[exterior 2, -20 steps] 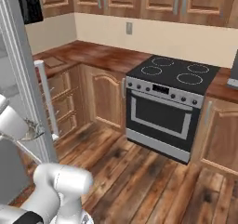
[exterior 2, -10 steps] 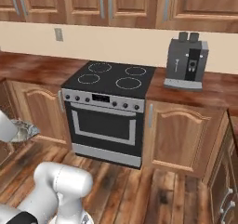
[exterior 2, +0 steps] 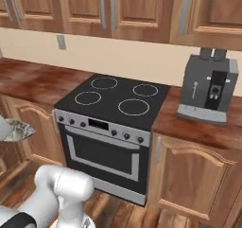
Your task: Retrieve the fish from the fridge and place it on the cutting board.
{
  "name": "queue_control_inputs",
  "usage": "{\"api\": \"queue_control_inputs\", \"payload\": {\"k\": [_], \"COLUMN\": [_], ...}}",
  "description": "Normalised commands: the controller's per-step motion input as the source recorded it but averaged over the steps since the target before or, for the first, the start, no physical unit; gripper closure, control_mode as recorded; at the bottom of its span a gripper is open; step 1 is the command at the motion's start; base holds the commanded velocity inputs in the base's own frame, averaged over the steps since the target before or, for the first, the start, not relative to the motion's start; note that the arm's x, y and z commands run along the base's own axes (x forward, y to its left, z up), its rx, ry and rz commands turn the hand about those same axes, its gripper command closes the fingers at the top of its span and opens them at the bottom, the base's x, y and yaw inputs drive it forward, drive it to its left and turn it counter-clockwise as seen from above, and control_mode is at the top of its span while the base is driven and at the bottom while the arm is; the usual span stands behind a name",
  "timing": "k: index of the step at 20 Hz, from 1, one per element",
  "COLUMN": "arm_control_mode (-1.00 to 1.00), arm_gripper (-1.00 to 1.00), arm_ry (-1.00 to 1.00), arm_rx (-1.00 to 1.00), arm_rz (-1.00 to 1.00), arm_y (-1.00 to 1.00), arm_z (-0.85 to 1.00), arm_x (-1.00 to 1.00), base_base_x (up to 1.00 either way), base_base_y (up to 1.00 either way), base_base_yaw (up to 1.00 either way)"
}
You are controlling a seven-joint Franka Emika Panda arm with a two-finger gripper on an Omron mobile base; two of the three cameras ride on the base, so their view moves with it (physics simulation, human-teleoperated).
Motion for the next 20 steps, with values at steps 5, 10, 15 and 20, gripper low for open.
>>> {"api": "queue_control_inputs", "payload": {"k": [5, 10, 15, 20], "arm_control_mode": [1.0, 1.0, 1.0, 1.0], "arm_gripper": [1.0, 1.0, 1.0, 1.0], "arm_ry": [0.0, 0.0, 0.0, 0.0], "arm_rx": [0.0, 0.0, 0.0, 0.0], "arm_rz": [0.0, 0.0, 0.0, 0.0], "arm_y": [0.0, 0.0, 0.0, 0.0], "arm_z": [0.0, 0.0, 0.0, 0.0], "arm_x": [0.0, 0.0, 0.0, 0.0], "base_base_x": [0.49, 0.24, 0.57, 0.91], "base_base_y": [0.32, 0.3, 0.35, 0.34], "base_base_yaw": [0.63, 0.72, 0.65, 0.52]}}
